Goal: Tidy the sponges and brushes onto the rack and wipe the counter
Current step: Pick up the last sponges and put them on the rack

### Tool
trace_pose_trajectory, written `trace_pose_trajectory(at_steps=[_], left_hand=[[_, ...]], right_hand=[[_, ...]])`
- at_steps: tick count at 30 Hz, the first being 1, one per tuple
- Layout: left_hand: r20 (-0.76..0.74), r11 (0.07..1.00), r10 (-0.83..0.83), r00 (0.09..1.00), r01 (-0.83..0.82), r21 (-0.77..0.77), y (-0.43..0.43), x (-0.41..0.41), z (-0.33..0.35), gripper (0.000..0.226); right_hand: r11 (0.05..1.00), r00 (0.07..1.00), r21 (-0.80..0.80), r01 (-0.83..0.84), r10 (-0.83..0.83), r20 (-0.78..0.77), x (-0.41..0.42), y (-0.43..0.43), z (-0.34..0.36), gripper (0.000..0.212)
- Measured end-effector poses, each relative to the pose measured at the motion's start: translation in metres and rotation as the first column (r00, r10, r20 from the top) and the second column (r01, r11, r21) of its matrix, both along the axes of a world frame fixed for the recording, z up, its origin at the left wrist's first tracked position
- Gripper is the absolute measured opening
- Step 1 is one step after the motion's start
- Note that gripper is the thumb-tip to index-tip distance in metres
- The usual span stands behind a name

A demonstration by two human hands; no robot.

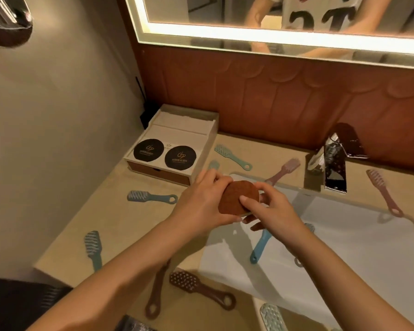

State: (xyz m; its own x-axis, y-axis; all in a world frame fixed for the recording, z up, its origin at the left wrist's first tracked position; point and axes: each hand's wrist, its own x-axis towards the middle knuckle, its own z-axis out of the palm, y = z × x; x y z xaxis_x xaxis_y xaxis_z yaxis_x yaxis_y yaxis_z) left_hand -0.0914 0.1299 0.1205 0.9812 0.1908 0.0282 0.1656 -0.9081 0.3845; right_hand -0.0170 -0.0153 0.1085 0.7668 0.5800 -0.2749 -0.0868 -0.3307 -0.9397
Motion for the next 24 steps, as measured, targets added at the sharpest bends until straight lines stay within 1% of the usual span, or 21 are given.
trace_pose_trajectory(at_steps=[2,3,5,7,9,11,12,13,14,15,17,19,20,22,24], left_hand=[[0.024,0.998,-0.055,0.998,0.056,-0.036,-0.016,0.005,0.002,0.077],[0.031,0.993,-0.073,0.997,0.076,-0.091,-0.024,0.007,0.002,0.076],[0.026,0.964,-0.09,0.996,0.094,-0.25,-0.037,0.012,0.002,0.071],[-0.011,0.883,-0.069,0.998,0.056,-0.467,-0.052,0.021,0.004,0.057],[-0.138,0.724,-0.025,0.99,-0.077,-0.686,-0.062,0.026,0.007,0.043],[-0.32,0.502,-0.031,0.947,-0.262,-0.824,-0.075,0.029,0.01,0.04],[-0.375,0.391,-0.07,0.925,-0.32,-0.863,-0.085,0.031,0.011,0.039],[-0.4,0.305,-0.103,0.911,-0.354,-0.884,-0.092,0.033,0.012,0.037],[-0.412,0.251,-0.128,0.902,-0.373,-0.893,-0.1,0.035,0.012,0.038],[-0.415,0.219,-0.137,0.899,-0.381,-0.898,-0.108,0.037,0.012,0.041],[-0.409,0.211,-0.117,0.905,-0.38,-0.901,-0.121,0.043,0.01,0.044],[-0.379,0.235,-0.093,0.921,-0.349,-0.907,-0.133,0.049,0.008,0.047],[-0.363,0.262,-0.085,0.928,-0.331,-0.907,-0.14,0.051,0.008,0.046],[-0.327,0.358,-0.064,0.943,-0.284,-0.89,-0.154,0.053,0.01,0.044],[-0.283,0.428,-0.038,0.958,-0.24,-0.871,-0.169,0.057,0.011,0.045]], right_hand=[[0.997,0.998,0.047,0.057,-0.057,-0.008,0.001,-0.021,0.003,0.026],[0.995,0.997,0.062,0.078,-0.078,-0.011,0.002,-0.033,0.004,0.028],[0.991,0.994,0.084,0.105,-0.104,-0.016,0.004,-0.056,0.005,0.032],[0.986,0.992,0.112,0.122,-0.12,-0.027,0.007,-0.083,0.007,0.034],[0.979,0.99,0.15,0.134,-0.126,-0.066,0.009,-0.101,0.008,0.035],[0.974,0.987,0.172,0.149,-0.136,-0.088,0.011,-0.117,0.01,0.036],[0.972,0.986,0.172,0.158,-0.146,-0.084,0.012,-0.127,0.011,0.036],[0.971,0.986,0.178,0.16,-0.147,-0.084,0.013,-0.135,0.01,0.037],[0.969,0.984,0.186,0.165,-0.15,-0.093,0.014,-0.143,0.01,0.038],[0.966,0.982,0.196,0.171,-0.152,-0.109,0.014,-0.151,0.01,0.039],[0.96,0.981,0.226,0.167,-0.138,-0.138,0.014,-0.162,0.01,0.038],[0.948,0.974,0.261,0.184,-0.139,-0.18,0.015,-0.168,0.011,0.04],[0.936,0.961,0.277,0.219,-0.157,-0.227,0.016,-0.171,0.011,0.042],[0.915,0.919,0.271,0.299,-0.2,-0.34,0.019,-0.178,0.011,0.042],[0.918,0.894,0.231,0.321,-0.214,-0.394,0.022,-0.186,0.013,0.038]])
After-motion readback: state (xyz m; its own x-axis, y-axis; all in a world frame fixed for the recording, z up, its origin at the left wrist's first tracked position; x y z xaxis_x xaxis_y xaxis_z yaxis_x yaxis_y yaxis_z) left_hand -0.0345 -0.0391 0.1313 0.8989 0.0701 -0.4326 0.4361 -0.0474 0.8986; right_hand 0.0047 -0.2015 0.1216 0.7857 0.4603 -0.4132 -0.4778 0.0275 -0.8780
